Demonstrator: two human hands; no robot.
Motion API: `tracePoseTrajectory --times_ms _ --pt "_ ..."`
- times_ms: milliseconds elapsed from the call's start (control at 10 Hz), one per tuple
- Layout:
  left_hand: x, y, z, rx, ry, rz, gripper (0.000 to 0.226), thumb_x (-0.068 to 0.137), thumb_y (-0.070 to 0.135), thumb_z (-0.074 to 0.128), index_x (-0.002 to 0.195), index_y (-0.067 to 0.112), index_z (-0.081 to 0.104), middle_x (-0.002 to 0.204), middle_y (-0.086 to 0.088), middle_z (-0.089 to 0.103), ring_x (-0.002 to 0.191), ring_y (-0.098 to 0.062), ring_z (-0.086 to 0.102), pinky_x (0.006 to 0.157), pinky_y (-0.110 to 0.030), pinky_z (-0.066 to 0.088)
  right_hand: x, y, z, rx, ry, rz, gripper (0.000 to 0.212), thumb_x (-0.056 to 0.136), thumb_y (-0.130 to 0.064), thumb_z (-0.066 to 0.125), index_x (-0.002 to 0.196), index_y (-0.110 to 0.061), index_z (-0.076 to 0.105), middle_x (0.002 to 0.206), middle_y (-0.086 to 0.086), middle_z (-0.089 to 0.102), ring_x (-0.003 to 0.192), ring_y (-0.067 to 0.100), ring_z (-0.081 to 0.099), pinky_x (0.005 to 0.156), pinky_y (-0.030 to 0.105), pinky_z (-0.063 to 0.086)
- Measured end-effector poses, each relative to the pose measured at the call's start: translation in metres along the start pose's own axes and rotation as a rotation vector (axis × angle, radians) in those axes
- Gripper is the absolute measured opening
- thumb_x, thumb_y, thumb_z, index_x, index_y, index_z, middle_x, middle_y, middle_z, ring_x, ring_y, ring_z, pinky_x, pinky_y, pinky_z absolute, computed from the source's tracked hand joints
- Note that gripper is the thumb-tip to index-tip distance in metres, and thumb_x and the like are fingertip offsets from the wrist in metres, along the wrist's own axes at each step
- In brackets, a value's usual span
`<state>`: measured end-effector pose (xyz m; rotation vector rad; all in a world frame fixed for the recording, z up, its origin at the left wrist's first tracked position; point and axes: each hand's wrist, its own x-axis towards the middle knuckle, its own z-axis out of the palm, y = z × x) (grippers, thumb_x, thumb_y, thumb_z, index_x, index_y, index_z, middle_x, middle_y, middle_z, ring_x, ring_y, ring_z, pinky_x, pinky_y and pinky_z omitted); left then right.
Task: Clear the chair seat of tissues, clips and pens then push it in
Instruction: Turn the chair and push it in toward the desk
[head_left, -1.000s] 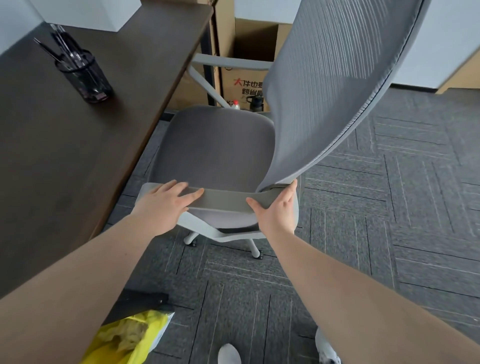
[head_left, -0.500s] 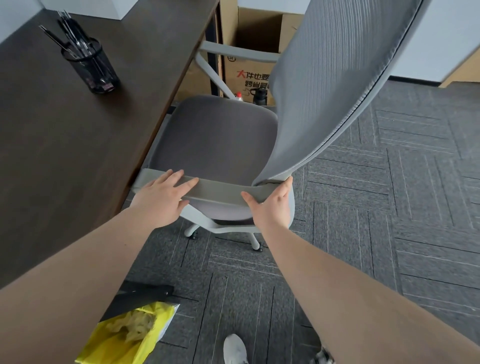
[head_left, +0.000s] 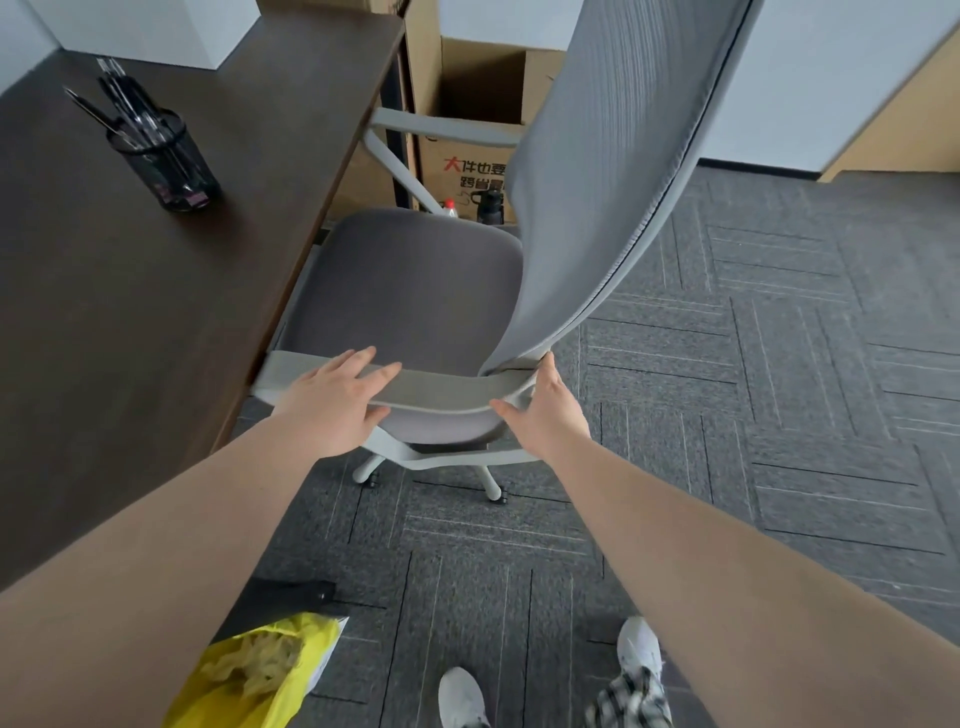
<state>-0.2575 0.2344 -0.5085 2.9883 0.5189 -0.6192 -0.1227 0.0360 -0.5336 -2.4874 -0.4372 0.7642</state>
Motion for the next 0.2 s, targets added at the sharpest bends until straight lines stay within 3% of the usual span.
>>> tracePoseTrajectory --times_ms 100,200 --pt "0.001 0.002 -0.001 -0.019 -0.015 -0.001 0.059 0.098 0.046 0.035 0.151 0.034 0.009 0.161 -0.003 0.009 0.149 -0.023 0.011 0.117 -0.043 0.024 -0.002 0.0 -0.009 0.004 -0.033 0.012 0.069 0.093 -0.031 0.058 0.147 -0.014 0.017 0.137 0.006 0.05 0.107 0.028 0.059 0.075 0.042 0.053" --pt "0.003 0.007 -0.004 -0.027 -0.018 0.004 0.059 0.098 0.046 0.033 0.151 0.034 0.01 0.161 -0.003 0.008 0.149 -0.023 0.009 0.118 -0.043 0.024 -0.004 -0.001 -0.024 -0.045 -0.053 -0.018 0.051 0.096 -0.025 0.052 0.141 -0.019 0.029 0.099 0.006 0.063 0.065 0.019 0.057 0.055 0.034 0.047"
